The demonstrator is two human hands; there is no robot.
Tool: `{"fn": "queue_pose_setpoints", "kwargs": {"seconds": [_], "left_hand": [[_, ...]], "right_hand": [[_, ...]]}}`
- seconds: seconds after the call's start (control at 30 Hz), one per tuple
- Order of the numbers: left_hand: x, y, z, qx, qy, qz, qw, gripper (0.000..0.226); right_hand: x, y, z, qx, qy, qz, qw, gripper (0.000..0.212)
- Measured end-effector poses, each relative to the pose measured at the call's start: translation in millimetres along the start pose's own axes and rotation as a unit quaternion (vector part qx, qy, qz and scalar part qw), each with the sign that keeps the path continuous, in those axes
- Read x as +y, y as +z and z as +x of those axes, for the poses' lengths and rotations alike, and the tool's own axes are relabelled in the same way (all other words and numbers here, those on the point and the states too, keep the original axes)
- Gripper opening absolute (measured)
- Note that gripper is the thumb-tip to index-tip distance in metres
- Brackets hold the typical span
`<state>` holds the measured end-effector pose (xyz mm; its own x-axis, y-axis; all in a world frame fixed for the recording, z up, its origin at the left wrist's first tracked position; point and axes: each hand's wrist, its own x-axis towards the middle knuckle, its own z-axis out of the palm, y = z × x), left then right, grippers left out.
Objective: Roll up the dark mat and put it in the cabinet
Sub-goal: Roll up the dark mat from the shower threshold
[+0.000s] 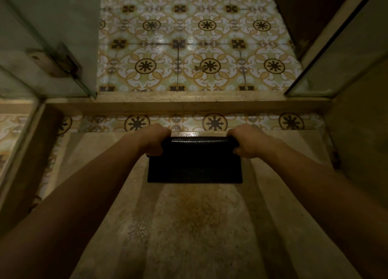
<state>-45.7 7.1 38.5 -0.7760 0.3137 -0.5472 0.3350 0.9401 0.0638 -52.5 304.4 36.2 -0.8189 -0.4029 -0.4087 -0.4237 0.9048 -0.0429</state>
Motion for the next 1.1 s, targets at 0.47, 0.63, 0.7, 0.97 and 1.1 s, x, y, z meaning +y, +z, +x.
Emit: {"fn": "queue_pose_setpoints", "kwargs": {"seconds": [0.47, 0.63, 0.7, 0.97, 1.1], "left_hand": [[3, 33, -9, 0.091, 0.008, -0.044, 0.995, 0.039], [12, 41, -13, 0.144, 0.009, -0.015, 0.989, 0.033], [14, 39, -13, 0.123, 0.004, -0.025, 0.992, 0.035], [3, 19, -11, 0.021, -0.040, -0.086, 0.995, 0.037], [10, 22, -14, 0.033, -0.009, -0.050, 0.998, 0.041]], "right_hand": [[-3, 22, -7, -0.003, -0.044, -0.013, 0.999, 0.030], [-4, 17, -6, 0.011, -0.043, -0.038, 0.998, 0.031], [-5, 20, -9, 0.022, -0.050, -0.030, 0.998, 0.034], [2, 14, -9, -0.040, -0.029, 0.033, 0.998, 0.040], [-3, 23, -13, -0.027, -0.038, 0.038, 0.998, 0.049]]}}
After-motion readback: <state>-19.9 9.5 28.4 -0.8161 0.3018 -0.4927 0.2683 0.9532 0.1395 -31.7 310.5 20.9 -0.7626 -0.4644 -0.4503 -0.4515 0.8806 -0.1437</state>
